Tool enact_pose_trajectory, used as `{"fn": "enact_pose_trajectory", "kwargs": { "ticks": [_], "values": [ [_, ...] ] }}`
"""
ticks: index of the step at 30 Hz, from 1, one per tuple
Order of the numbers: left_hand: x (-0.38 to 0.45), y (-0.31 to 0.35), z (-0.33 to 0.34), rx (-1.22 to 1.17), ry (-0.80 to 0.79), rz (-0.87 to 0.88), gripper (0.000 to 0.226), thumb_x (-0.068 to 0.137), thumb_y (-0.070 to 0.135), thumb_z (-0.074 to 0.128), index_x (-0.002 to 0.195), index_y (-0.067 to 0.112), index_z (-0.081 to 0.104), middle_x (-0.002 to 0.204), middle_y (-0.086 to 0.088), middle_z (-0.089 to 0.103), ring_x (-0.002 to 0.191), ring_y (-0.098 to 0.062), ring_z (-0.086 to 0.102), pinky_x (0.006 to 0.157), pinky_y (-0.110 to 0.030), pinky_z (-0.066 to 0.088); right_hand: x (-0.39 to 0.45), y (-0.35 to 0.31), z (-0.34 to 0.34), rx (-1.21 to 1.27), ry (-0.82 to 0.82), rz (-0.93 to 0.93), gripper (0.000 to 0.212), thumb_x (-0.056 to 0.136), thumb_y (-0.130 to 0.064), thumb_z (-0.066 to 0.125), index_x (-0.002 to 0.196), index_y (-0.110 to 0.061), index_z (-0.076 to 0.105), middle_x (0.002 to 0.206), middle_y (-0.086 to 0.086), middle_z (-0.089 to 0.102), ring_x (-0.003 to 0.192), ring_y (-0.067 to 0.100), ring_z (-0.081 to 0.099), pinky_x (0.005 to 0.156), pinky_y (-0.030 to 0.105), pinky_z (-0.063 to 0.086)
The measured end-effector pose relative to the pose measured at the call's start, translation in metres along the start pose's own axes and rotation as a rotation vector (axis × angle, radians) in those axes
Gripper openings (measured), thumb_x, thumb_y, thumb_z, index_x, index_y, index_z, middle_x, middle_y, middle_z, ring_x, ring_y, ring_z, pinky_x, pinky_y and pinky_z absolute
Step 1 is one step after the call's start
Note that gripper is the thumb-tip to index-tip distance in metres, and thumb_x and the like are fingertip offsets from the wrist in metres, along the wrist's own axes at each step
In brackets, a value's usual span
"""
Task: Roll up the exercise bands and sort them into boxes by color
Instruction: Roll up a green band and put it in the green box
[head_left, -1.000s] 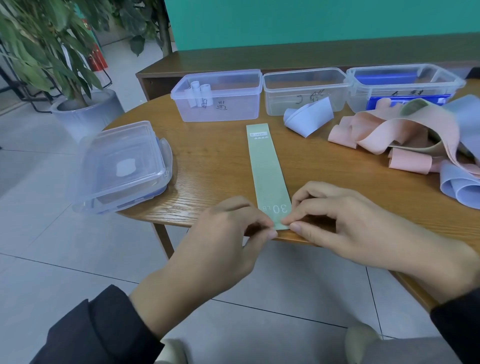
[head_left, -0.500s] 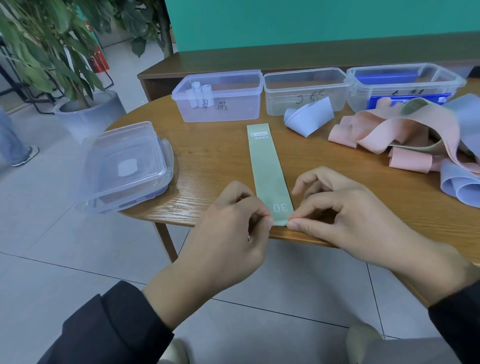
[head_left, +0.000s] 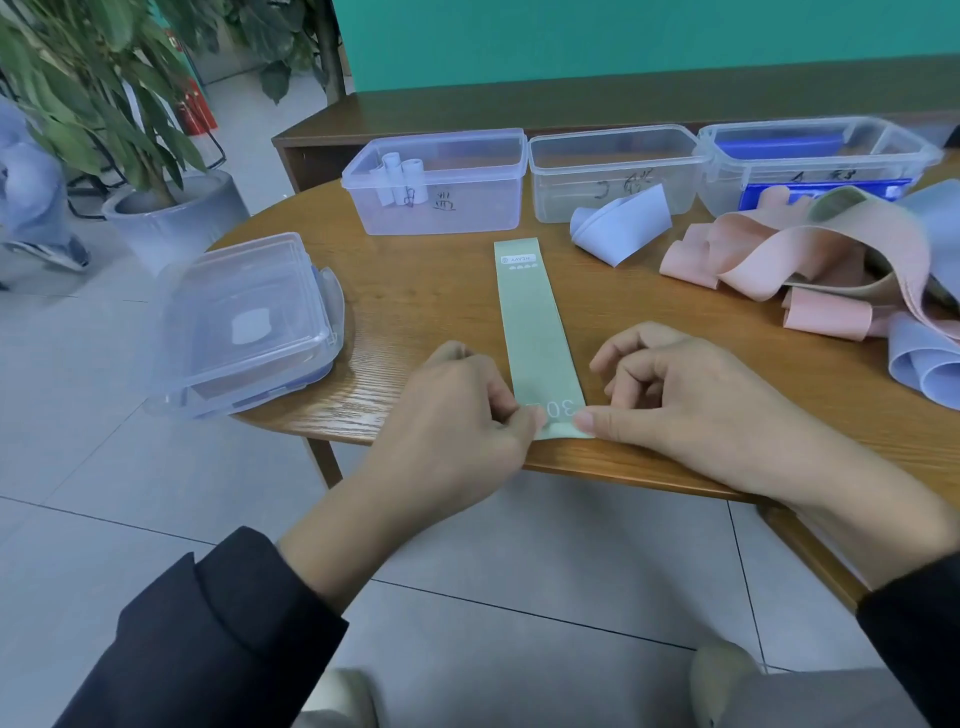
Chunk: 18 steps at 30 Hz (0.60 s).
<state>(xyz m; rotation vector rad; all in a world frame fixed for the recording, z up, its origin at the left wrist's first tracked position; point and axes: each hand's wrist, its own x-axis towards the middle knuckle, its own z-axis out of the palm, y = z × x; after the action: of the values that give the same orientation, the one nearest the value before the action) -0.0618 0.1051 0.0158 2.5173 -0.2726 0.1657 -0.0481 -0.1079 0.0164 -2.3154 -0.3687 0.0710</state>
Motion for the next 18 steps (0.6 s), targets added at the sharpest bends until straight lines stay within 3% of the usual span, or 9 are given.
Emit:
{"fn": "enact_pose_trajectory", "kwargs": {
  "ticks": [4,7,9,11,13,18],
  "values": [
    [0.002,-0.005,0.002,-0.038,-0.002,0.065,0.014,0.089,0.028,0.075,0.081,0.03,0.064,0.087,0.012,0.057,0.085,0.002,0.052,0.066,-0.005,0.035,0.004,-0.001,0.0,-0.009,0.02,0.018,0.023,0.075,-0.041,0.084,0.073,-0.026,0.067,0.101,-0.015,0.061,0.084,-0.005,0.057,0.074,0.021,0.041],
    [-0.006,-0.012,0.012,-0.067,0.083,0.285,0.015,0.092,0.014,0.069,0.087,0.027,0.071,0.084,0.013,0.061,0.078,-0.002,0.055,0.067,-0.006,0.036,0.002,-0.002,0.002,-0.023,-0.005,-0.035,0.015,0.08,-0.038,0.08,0.086,-0.034,0.067,0.098,-0.013,0.06,0.091,0.0,0.057,0.073,0.017,0.04],
    [-0.01,-0.02,0.019,-0.005,0.159,0.425,0.015,0.094,0.012,0.064,0.093,0.024,0.074,0.09,0.01,0.064,0.081,-0.003,0.057,0.07,-0.018,0.047,0.001,-0.002,0.005,-0.033,-0.018,-0.056,0.007,0.084,-0.037,0.076,0.085,-0.036,0.069,0.098,-0.014,0.06,0.094,0.0,0.055,0.075,0.016,0.038],
    [-0.01,-0.028,0.026,0.087,0.227,0.523,0.018,0.092,0.004,0.065,0.097,0.018,0.075,0.093,0.004,0.066,0.084,-0.017,0.061,0.063,-0.036,0.055,0.0,-0.001,0.007,-0.033,-0.017,-0.06,0.005,0.086,-0.035,0.074,0.083,-0.036,0.07,0.098,-0.014,0.06,0.096,-0.001,0.054,0.078,0.018,0.039],
    [-0.012,-0.031,0.03,0.149,0.263,0.589,0.021,0.09,-0.004,0.066,0.101,0.013,0.075,0.095,-0.002,0.067,0.085,-0.021,0.059,0.06,-0.041,0.055,0.0,0.001,0.008,-0.03,0.001,-0.052,0.006,0.087,-0.035,0.073,0.082,-0.035,0.071,0.098,-0.014,0.061,0.095,-0.001,0.055,0.078,0.017,0.039],
    [-0.027,-0.026,0.033,0.174,0.317,0.64,0.021,0.101,0.017,0.061,0.111,0.003,0.074,0.099,-0.006,0.067,0.088,-0.024,0.059,0.074,-0.039,0.053,-0.005,0.004,0.014,-0.049,0.087,-0.138,0.006,0.089,-0.034,0.071,0.085,-0.036,0.068,0.096,-0.015,0.06,0.094,0.001,0.056,0.074,0.013,0.038]
  ]
}}
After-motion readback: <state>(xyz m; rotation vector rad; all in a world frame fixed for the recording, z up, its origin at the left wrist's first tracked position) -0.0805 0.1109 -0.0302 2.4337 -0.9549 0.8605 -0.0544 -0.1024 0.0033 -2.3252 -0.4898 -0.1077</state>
